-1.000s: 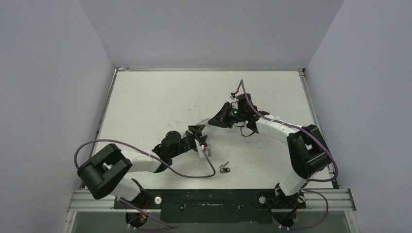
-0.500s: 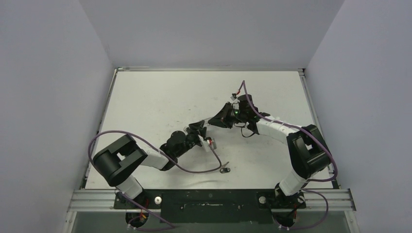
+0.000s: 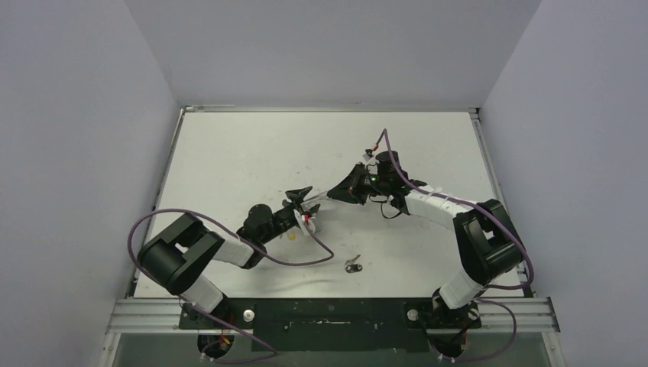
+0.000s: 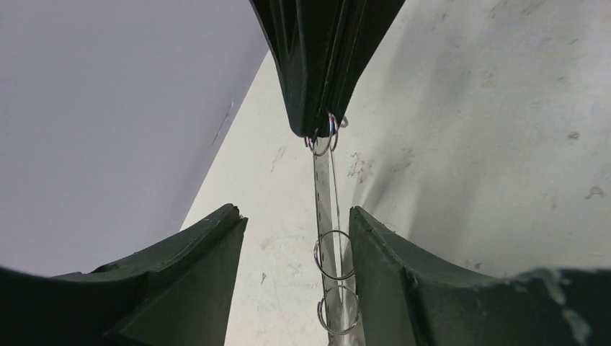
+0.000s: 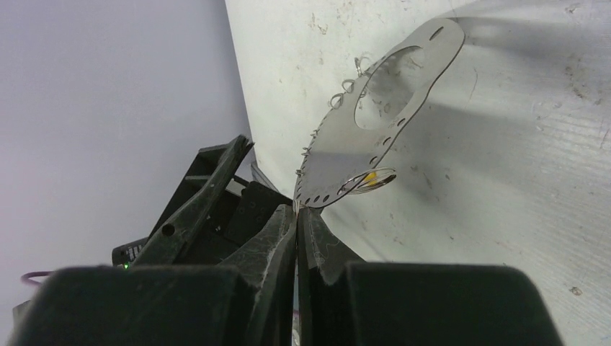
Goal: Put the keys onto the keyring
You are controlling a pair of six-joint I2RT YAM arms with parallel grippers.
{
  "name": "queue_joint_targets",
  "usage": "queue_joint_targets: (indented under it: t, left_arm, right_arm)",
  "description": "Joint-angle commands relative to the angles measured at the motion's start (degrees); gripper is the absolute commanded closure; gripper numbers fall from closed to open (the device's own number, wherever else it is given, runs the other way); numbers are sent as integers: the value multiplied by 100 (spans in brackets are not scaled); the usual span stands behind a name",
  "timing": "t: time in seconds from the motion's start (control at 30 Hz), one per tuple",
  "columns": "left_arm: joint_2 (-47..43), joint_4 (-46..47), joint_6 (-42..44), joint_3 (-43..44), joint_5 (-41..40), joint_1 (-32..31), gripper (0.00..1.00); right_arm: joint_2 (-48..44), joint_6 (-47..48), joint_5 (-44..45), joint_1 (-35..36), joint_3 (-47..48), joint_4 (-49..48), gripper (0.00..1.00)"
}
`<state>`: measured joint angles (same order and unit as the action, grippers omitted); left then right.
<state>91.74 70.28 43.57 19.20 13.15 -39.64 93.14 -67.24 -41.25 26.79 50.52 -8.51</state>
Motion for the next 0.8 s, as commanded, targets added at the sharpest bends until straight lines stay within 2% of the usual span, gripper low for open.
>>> queue_joint_targets:
  t: [0.0, 0.17, 0.37, 0.77]
  left_arm:
    - [-601, 149, -291, -102, 1358, 170, 45]
    - [-1009, -374, -252, -123, 1725, 176, 44]
    - [-1045, -686, -307, 73, 1910, 159, 46]
    - [-350, -296, -327, 480, 1512, 16, 58]
  right_arm:
    - [-407, -132, -120, -44, -63, -265, 100]
    - [-590, -342, -68, -34, -261, -349, 100]
    - [-793, -753, -32, -10, -464, -606, 100]
    - [-732, -1365, -108, 24, -737, -1305, 100]
